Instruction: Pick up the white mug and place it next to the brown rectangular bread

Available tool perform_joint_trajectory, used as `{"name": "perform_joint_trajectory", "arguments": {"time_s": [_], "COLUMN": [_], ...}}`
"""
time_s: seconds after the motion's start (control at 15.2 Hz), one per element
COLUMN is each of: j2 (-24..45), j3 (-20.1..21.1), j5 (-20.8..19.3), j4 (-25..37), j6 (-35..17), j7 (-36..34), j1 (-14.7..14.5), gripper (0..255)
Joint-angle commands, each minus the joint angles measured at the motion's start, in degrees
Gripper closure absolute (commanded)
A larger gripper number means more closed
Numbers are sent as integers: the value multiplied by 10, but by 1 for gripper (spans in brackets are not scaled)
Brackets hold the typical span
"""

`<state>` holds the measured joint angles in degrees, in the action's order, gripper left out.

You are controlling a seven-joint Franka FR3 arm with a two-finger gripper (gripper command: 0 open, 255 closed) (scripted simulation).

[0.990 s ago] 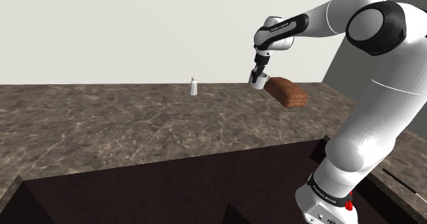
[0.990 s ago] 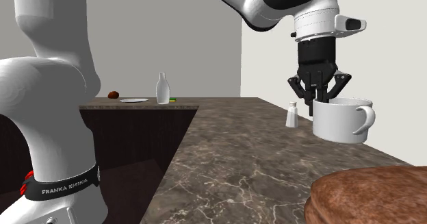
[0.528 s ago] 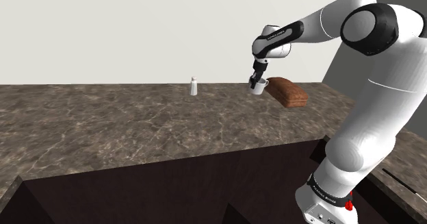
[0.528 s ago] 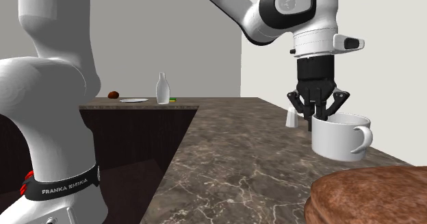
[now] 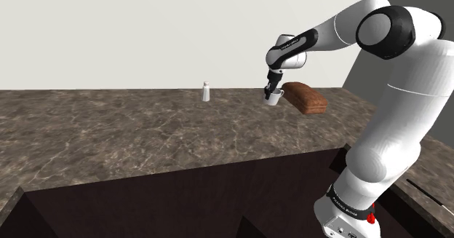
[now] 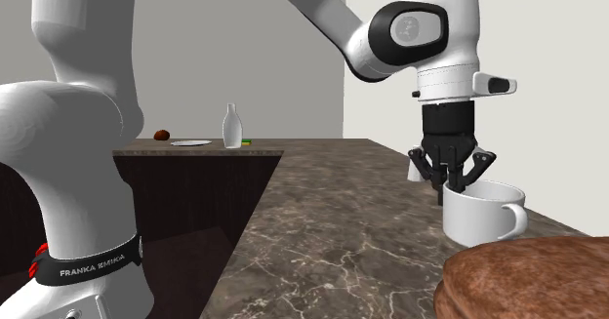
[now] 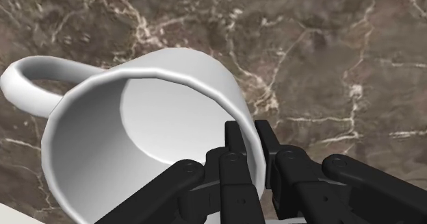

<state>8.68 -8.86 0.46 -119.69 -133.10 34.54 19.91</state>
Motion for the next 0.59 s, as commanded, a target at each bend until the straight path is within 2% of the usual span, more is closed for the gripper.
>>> {"name": "perform_joint_trajectory", "arguments": {"time_s": [0.0,0.33,0.4,0.53], "j2": [1,1,1,1], "j3": [0,0,0,0], "j5": [0,0,0,0], "j4": [-1,-1,-1,-1], "j6": [-2,-2,-2,-2], "j7": [0,0,0,0], "j1": [0,0,0,0], "gripper": [255,255,0,0]}}
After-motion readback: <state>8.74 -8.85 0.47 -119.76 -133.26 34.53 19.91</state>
